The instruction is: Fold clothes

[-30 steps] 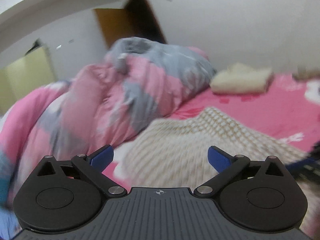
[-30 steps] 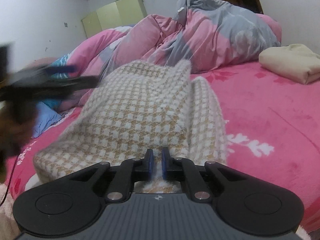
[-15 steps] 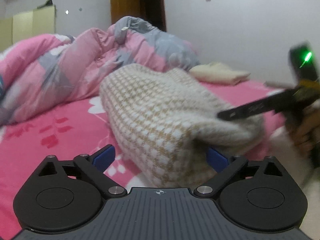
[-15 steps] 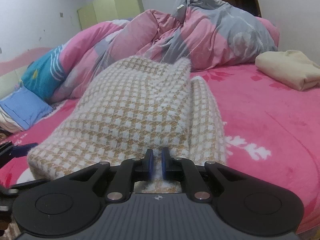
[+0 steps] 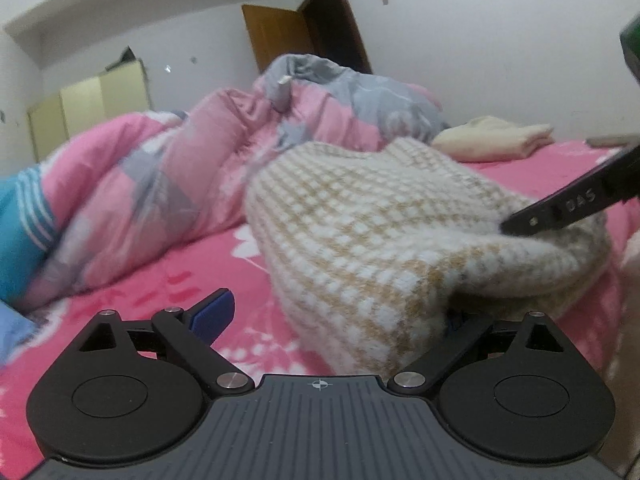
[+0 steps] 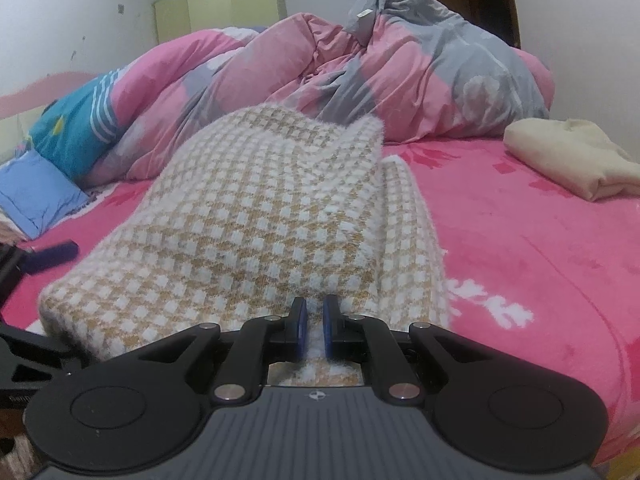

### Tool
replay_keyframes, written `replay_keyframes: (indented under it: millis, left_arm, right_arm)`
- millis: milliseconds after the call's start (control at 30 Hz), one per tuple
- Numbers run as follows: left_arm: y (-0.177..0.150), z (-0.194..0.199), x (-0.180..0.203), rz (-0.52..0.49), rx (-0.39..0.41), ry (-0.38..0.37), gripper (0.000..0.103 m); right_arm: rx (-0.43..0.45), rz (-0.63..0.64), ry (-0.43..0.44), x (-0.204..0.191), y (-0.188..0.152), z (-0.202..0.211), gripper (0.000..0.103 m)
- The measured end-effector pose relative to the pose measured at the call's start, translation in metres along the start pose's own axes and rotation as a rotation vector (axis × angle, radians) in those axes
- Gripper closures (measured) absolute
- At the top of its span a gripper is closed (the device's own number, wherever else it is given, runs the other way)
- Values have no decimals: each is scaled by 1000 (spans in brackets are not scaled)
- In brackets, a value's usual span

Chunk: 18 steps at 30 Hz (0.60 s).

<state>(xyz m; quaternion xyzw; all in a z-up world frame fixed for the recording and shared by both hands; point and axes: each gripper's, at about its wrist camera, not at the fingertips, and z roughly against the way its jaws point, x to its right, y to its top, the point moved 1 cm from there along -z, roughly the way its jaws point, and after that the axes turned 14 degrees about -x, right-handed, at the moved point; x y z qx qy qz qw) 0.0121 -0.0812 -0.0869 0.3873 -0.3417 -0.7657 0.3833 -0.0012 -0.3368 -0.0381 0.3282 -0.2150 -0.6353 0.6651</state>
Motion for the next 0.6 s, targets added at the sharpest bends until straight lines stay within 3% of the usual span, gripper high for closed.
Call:
replay_keyframes:
  millis: [67, 200, 600]
  left_arm:
    - [-6, 1, -10, 6, -24, 32, 7]
    - [-14, -2, -30, 104, -86, -45, 4]
    - [-15, -1, -25, 46, -54, -52, 5]
  right_arm:
    - [-2, 14, -6, -1, 0, -1, 98]
    - [-5, 41, -18, -3, 0, -2, 98]
    - [6, 24, -14, -4, -4, -2, 98]
